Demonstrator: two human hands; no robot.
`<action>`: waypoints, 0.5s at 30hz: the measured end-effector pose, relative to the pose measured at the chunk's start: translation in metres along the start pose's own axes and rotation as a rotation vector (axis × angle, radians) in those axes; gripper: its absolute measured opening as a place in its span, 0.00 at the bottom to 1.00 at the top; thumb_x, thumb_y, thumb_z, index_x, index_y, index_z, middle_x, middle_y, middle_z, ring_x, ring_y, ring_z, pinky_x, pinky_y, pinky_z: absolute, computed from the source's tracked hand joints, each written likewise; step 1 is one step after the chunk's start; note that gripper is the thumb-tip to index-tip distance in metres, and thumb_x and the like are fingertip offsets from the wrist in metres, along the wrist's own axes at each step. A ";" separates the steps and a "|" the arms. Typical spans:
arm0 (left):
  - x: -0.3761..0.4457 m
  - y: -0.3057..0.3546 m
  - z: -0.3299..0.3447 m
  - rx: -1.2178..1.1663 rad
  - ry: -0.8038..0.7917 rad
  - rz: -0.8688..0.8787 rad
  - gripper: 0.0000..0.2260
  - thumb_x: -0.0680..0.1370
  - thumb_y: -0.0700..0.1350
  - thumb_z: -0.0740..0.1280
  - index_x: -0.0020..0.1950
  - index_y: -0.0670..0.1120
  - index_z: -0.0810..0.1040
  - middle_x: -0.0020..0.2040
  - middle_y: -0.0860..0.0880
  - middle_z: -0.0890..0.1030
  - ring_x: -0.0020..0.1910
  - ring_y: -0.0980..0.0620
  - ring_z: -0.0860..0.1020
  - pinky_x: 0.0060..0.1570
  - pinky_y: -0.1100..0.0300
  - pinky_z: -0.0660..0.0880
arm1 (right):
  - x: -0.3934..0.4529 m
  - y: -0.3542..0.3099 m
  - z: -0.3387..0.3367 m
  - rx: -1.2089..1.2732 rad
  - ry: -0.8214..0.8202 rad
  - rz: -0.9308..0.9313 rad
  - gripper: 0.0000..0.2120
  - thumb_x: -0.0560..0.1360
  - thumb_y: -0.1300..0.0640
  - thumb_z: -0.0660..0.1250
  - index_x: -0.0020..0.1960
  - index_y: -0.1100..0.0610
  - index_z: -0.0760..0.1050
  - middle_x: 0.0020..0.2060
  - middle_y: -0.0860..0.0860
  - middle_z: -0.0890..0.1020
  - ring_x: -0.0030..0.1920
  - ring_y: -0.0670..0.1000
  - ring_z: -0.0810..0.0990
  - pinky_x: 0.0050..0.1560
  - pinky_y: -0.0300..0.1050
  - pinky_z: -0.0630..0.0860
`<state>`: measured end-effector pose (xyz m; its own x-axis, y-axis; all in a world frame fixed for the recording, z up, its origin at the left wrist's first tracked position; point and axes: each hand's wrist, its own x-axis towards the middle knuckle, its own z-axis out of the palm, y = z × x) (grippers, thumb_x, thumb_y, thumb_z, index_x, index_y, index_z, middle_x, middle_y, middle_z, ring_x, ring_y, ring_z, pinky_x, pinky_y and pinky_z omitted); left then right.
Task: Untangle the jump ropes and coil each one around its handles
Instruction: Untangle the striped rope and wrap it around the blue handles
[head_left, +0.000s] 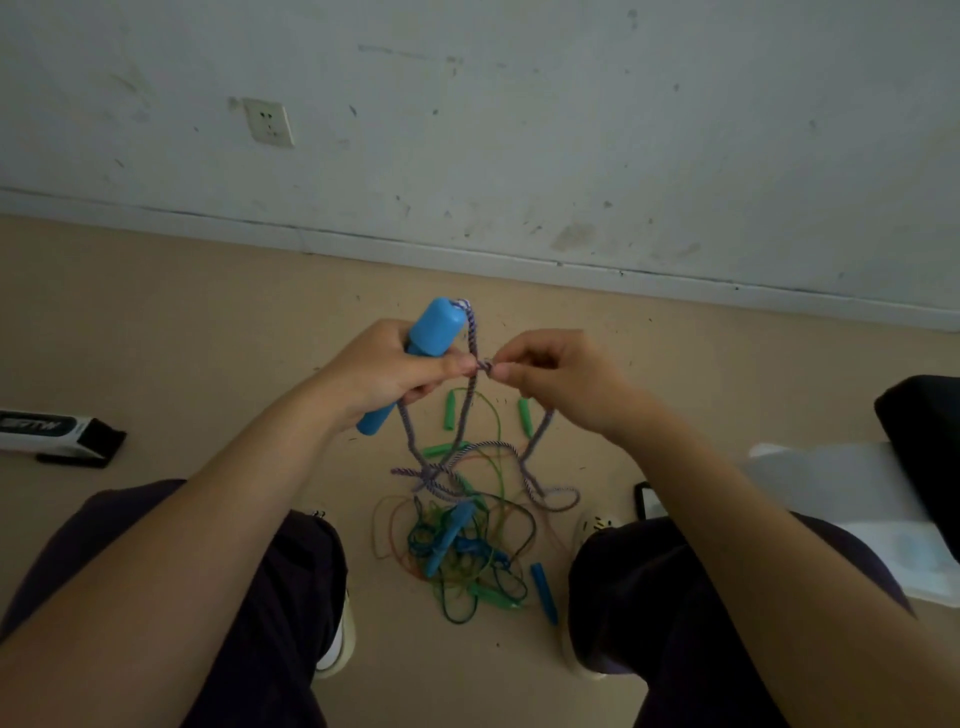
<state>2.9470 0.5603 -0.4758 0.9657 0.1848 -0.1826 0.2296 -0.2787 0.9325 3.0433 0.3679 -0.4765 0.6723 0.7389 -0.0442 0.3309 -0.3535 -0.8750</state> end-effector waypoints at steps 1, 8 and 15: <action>0.000 0.001 -0.005 -0.013 0.022 -0.003 0.19 0.72 0.52 0.74 0.50 0.35 0.81 0.26 0.53 0.72 0.26 0.56 0.69 0.34 0.63 0.69 | 0.001 0.002 -0.006 0.002 0.042 0.010 0.03 0.75 0.53 0.71 0.43 0.46 0.81 0.29 0.42 0.78 0.31 0.40 0.73 0.35 0.36 0.72; 0.001 -0.005 -0.016 -0.052 0.064 -0.025 0.15 0.73 0.51 0.74 0.50 0.41 0.83 0.27 0.53 0.73 0.27 0.56 0.69 0.34 0.63 0.69 | -0.002 0.005 -0.022 0.137 0.131 0.008 0.04 0.74 0.55 0.72 0.49 0.53 0.82 0.32 0.49 0.80 0.32 0.50 0.74 0.36 0.45 0.74; 0.005 -0.002 -0.008 -0.045 -0.002 0.001 0.18 0.75 0.51 0.73 0.49 0.35 0.81 0.30 0.50 0.76 0.28 0.54 0.71 0.37 0.59 0.72 | 0.001 0.002 -0.011 0.251 0.116 0.023 0.03 0.74 0.62 0.72 0.45 0.57 0.80 0.33 0.52 0.82 0.27 0.47 0.69 0.28 0.41 0.67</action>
<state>2.9501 0.5690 -0.4762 0.9661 0.1831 -0.1822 0.2230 -0.2357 0.9459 3.0517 0.3614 -0.4731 0.7536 0.6569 -0.0229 0.1500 -0.2057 -0.9670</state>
